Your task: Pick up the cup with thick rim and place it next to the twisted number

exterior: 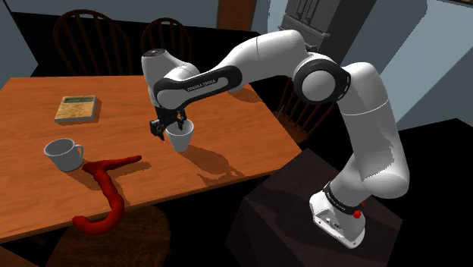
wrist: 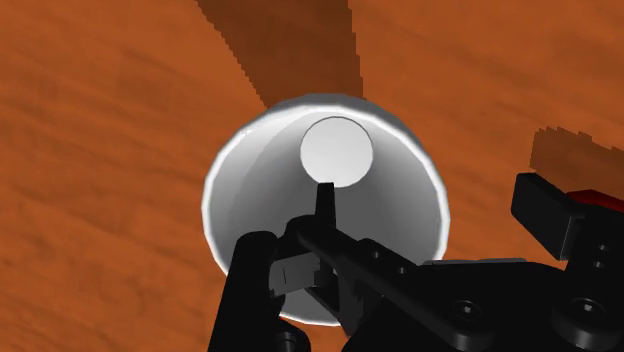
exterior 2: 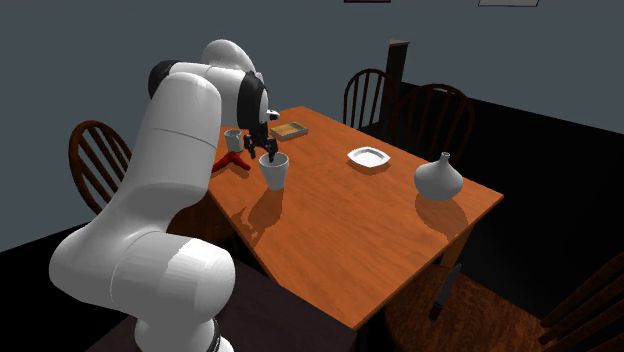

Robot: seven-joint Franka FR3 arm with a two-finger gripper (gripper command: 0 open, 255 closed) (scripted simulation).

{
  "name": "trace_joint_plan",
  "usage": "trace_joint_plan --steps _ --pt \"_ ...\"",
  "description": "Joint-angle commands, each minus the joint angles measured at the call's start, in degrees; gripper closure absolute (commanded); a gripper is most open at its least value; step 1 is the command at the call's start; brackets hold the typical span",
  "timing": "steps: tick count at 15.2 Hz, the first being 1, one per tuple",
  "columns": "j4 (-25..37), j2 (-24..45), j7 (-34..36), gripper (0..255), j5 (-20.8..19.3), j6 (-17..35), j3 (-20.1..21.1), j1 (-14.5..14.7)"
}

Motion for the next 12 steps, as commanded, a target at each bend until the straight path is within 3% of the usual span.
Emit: trace_joint_plan --steps 1,5,12 --pt "0.0 0.0 0.0 0 0.0 0.0 0.0 0.0" --pt "3.8 -2.2 -0.5 0 0.7 -5.9 0.5 0.3" --pt "3.8 -2.2 -0.5 0 0.7 -5.9 0.5 0.3"
